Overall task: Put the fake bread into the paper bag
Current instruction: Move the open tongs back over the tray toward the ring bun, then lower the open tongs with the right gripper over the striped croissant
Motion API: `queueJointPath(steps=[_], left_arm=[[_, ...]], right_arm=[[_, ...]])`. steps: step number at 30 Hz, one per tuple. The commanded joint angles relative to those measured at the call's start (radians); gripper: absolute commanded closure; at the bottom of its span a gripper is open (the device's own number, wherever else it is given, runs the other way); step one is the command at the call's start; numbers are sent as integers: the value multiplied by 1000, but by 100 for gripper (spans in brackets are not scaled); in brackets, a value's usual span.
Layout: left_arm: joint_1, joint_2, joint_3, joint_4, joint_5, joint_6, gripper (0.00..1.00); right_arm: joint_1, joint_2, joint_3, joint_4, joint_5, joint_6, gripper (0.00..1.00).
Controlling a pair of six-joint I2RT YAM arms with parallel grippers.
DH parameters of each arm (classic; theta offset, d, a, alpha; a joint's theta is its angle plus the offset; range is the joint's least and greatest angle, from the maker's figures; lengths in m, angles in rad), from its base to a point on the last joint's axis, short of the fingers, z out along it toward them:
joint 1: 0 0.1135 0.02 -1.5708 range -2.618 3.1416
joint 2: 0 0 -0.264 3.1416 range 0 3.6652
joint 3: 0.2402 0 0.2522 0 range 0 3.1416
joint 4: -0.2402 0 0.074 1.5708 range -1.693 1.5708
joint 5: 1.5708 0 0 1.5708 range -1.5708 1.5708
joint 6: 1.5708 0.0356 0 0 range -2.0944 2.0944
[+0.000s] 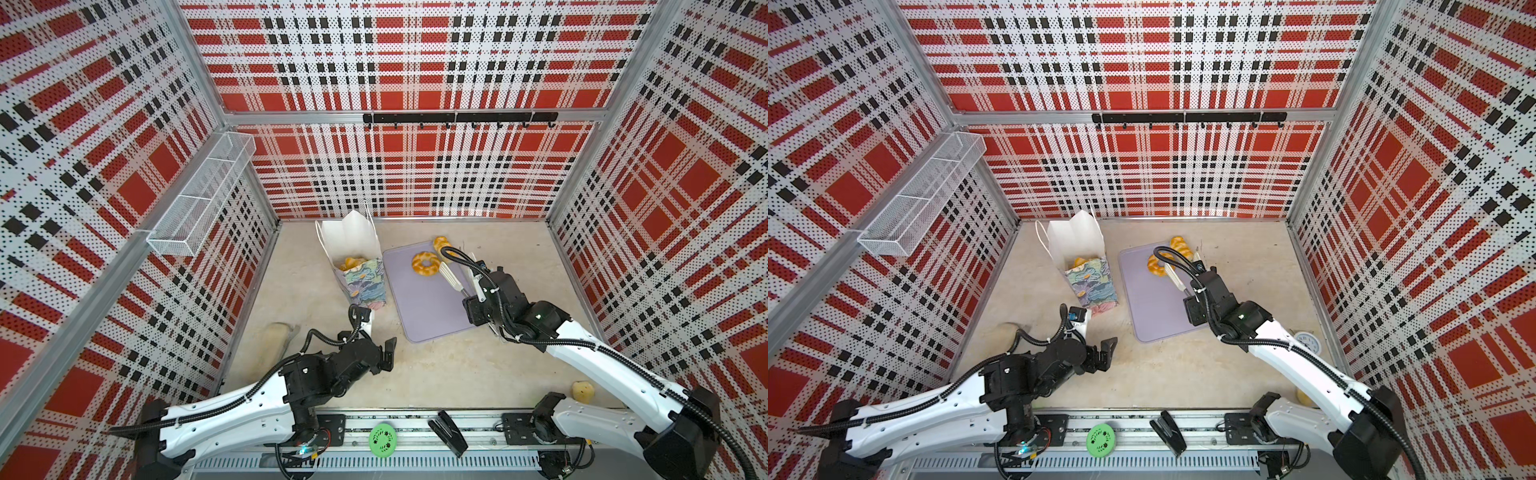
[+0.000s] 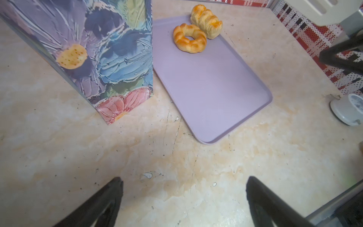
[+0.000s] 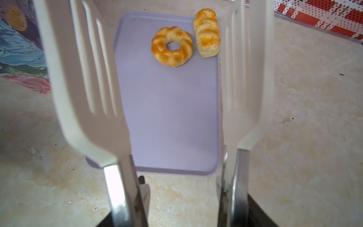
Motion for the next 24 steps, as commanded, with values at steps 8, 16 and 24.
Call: queueJointPath(steps=[8,16,24], left_arm=[[-28,154,-26,176,43,-51,1],[-43,261,-35,268,77,-64,1],[-62,350,-41,339,89,-83,1]], right_arm=[[-55,44,-29,27,-14,25,35],[-103,121,-27,27,-13,32,36],[-120,196,-9,54,-18,21,36]])
